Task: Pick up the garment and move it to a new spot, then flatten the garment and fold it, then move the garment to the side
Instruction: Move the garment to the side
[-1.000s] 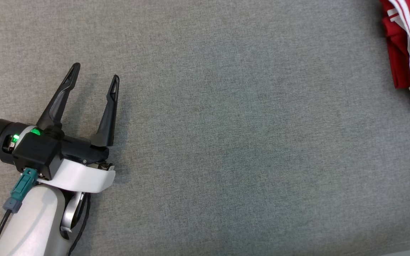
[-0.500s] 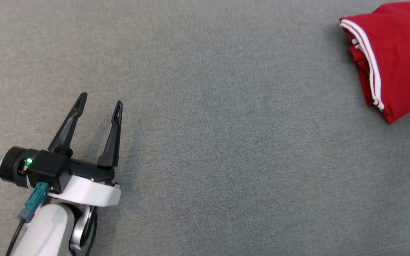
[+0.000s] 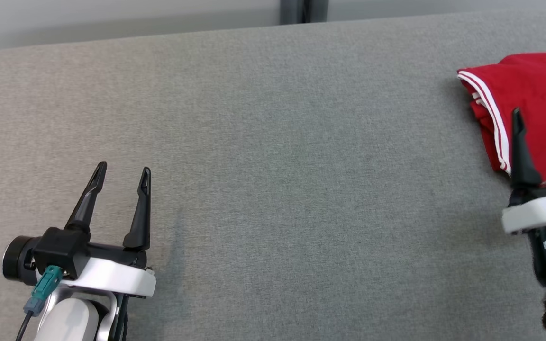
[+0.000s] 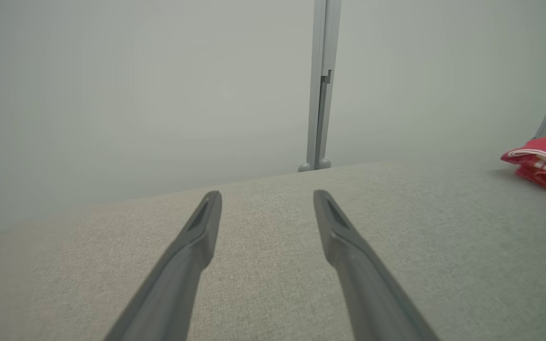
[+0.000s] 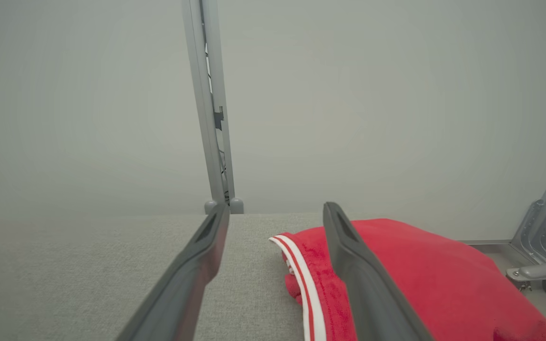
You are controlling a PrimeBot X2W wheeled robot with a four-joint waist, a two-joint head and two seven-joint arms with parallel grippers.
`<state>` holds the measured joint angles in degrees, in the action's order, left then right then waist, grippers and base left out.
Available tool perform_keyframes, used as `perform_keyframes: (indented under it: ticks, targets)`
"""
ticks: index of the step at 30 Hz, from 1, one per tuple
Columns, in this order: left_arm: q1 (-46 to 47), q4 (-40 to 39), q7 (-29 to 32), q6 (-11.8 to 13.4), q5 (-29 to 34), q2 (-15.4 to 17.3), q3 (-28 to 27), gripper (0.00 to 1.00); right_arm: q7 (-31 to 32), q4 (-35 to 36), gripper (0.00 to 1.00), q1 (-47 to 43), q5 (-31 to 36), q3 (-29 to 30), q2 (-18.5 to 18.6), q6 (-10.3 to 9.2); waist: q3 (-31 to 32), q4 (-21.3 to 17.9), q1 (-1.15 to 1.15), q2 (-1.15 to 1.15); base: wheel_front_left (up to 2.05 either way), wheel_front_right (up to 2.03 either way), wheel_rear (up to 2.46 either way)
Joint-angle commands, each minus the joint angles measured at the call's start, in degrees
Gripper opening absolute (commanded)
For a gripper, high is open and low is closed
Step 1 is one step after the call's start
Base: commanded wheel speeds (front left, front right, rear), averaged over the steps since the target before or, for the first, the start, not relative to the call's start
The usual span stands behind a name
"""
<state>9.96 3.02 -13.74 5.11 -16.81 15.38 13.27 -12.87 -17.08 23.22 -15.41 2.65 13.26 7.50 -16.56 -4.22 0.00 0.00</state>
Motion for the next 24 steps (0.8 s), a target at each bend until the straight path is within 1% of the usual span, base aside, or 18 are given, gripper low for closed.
perform_keyframes:
  ticks: [1,5,10,19,24]
  targets:
    - [-0.76,0.55,-0.33,0.47,-0.45,0.02,-0.44,1.00,0.33,1.15,1.00,-1.96,0.96,-0.05,-1.19,-0.01,1.46,1.29,0.00,0.00,0.00,0.00,0.00]
    - [-1.93,1.41,-0.49,1.00,-1.06,-0.03,-1.07,1.00,0.60,3.29,1.00,-5.16,2.45,0.22,-4.10,-0.01,2.97,2.30,0.00,0.00,0.00,0.00,0.00]
    - [-3.54,2.23,-0.63,1.43,-1.90,-0.05,-1.64,1.00,1.08,5.56,1.00,-8.85,4.04,-0.17,-6.45,-0.01,5.00,3.10,0.00,0.00,0.00,0.00,0.00]
    - [-7.42,3.34,-0.81,2.38,-3.08,-0.09,-2.44,1.00,2.57,8.90,1.00,-15.89,5.35,-0.10,-8.09,-0.01,9.65,3.94,0.00,0.00,0.00,0.00,0.00]
    - [-10.67,3.67,-0.75,2.81,-3.83,0.14,-2.76,1.00,3.99,11.91,1.00,-20.60,5.63,0.53,-8.60,-0.01,12.70,4.30,0.00,0.00,0.00,0.00,0.00]
